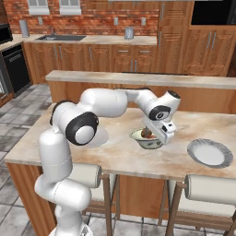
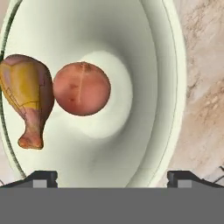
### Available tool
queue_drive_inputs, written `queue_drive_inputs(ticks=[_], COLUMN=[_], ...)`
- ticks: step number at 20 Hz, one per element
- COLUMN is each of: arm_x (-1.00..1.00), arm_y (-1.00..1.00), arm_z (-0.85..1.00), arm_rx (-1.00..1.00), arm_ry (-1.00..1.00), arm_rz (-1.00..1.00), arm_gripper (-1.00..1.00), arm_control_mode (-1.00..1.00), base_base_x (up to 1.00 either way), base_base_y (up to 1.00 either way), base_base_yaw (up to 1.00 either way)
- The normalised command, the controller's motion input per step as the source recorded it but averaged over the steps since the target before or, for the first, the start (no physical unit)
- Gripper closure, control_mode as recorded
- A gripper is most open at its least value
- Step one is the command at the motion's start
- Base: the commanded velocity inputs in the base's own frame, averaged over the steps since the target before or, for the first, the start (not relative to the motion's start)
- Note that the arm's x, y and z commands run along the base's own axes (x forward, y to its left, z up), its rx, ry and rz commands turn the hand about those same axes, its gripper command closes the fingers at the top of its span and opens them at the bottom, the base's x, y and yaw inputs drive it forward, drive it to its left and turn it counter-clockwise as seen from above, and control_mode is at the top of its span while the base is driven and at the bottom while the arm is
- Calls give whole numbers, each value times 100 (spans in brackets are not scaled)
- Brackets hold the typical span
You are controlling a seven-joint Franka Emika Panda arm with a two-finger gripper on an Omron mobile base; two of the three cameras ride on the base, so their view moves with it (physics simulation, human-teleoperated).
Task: Pick the chicken drumstick and onion from their plates and place them in the bowl. Then put the bowl in the fridge.
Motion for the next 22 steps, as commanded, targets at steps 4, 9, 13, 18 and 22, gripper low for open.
queue_drive_inputs(ticks=[4, 9, 13, 18, 22], arm_x=[14, 23, 16, 1, 0], arm_y=[-16, -10, -16, -6, 5], arm_z=[-27, -27, -19, -21, -15], arm_rx=[0, 0, 0, 1, 5], arm_ry=[20, 18, 9, 3, 0], arm_rz=[-22, -24, -23, -19, -17], arm_gripper=[-100, -100, -100, 100, 100], arm_control_mode=[-100, -100, -100, -100, -100], base_base_x=[0, 0, 0, 0, 0], base_base_y=[0, 0, 0, 0, 0], base_base_yaw=[0, 0, 0, 0, 0])
